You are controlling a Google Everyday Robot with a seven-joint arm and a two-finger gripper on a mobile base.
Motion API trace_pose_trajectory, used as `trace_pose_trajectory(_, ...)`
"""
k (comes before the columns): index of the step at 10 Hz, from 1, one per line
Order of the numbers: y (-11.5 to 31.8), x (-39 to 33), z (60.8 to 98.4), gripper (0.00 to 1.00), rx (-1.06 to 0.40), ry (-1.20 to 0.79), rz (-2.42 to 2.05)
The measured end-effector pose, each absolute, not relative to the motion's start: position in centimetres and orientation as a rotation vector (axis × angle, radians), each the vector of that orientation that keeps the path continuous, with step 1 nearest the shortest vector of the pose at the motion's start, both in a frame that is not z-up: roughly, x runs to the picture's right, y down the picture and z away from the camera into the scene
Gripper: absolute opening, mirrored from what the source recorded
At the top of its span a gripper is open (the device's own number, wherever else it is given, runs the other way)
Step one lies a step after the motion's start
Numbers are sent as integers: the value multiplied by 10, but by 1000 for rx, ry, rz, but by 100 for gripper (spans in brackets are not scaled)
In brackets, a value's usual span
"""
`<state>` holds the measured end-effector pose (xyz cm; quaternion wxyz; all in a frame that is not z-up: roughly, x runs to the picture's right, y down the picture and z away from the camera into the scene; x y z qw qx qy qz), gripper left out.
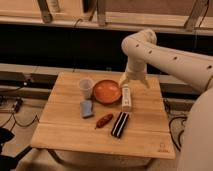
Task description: Place the bottle in the ceramic bowl
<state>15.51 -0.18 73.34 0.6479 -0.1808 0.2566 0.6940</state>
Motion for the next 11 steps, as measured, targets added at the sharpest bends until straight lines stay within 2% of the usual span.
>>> trace_pose_trajectory(5, 69, 136, 780, 80, -581, 607, 1544)
trace_pose_trajectory(8, 80, 114, 809, 80, -663, 596, 1475)
trace_pose_trajectory(11, 81, 112, 814, 80, -674, 599, 1465)
